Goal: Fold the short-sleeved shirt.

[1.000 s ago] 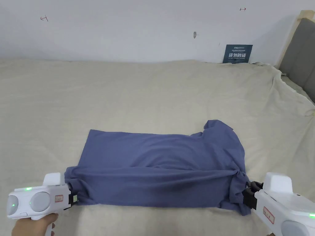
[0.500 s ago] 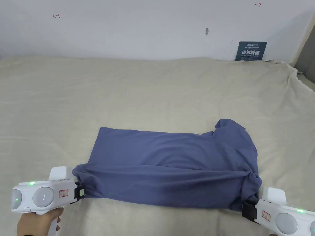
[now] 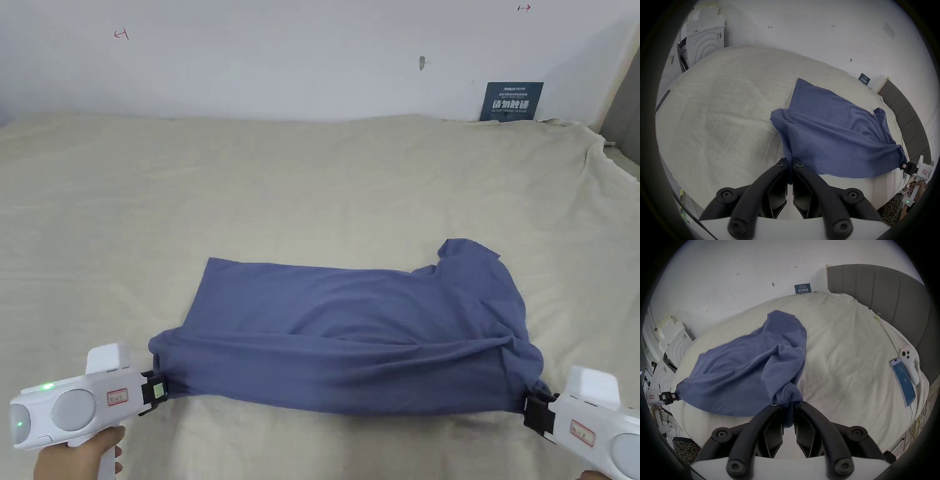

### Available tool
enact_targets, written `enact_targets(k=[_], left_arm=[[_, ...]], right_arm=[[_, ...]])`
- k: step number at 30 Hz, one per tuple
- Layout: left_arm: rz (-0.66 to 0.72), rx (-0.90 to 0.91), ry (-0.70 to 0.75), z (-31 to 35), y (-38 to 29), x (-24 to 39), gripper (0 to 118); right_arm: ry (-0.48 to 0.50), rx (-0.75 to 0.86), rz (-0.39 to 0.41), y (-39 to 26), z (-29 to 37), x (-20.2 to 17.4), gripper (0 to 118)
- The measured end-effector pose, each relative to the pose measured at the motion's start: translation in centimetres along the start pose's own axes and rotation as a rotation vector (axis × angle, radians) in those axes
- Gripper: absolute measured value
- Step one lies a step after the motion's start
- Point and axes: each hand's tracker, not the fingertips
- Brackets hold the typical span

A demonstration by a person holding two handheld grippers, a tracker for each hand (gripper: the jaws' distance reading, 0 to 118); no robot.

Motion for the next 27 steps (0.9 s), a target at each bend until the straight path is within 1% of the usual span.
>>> enact_targets(k=[4, 8, 10, 14, 17, 20, 24, 25, 26, 27], left_arm=[[0.0, 0.008, -0.006, 2.4, -2.0, -0.6, 2], [-0.005, -0.013, -0.011, 4.2, -5.2, -1.1, 2], [-0.014, -0.031, -0.004, 4.3, -6.6, -1.1, 2], [0.003, -0.077, 0.021, 2.5, -8.3, -1.5, 2], [0.006, -0.113, 0.048, 1.1, -8.9, -1.6, 2], [0.001, -0.115, 0.062, 0.7, -9.0, -1.4, 2], [-0.019, -0.122, 0.072, 1.0, -8.9, -0.9, 2], [-0.013, -0.122, 0.072, 1.3, -8.6, -0.8, 3], [0.015, -0.126, 0.061, 1.7, -8.2, -0.8, 8], [0.035, -0.133, 0.059, 2.0, -7.8, -0.6, 19]], right_arm=[[-0.001, 0.02, -0.009, -0.9, 2.8, 0.7, 9], [-0.001, -0.012, -0.006, -3.0, 4.9, 0.9, 9], [-0.009, -0.029, -0.001, -4.1, 4.8, 1.1, 9], [-0.047, -0.095, -0.011, -5.9, 2.4, 1.9, 9], [-0.064, -0.142, -0.053, -6.8, 0.7, 2.3, 9], [-0.074, -0.147, -0.052, -7.2, 0.0, 2.3, 9], [-0.076, -0.141, -0.052, -6.8, 1.1, 1.6, 9], [-0.073, -0.139, -0.058, -6.7, 1.5, 1.5, 10], [-0.071, -0.137, -0.065, -6.3, 2.0, 1.3, 13], [-0.076, -0.131, -0.064, -5.9, 2.3, 1.4, 21]])
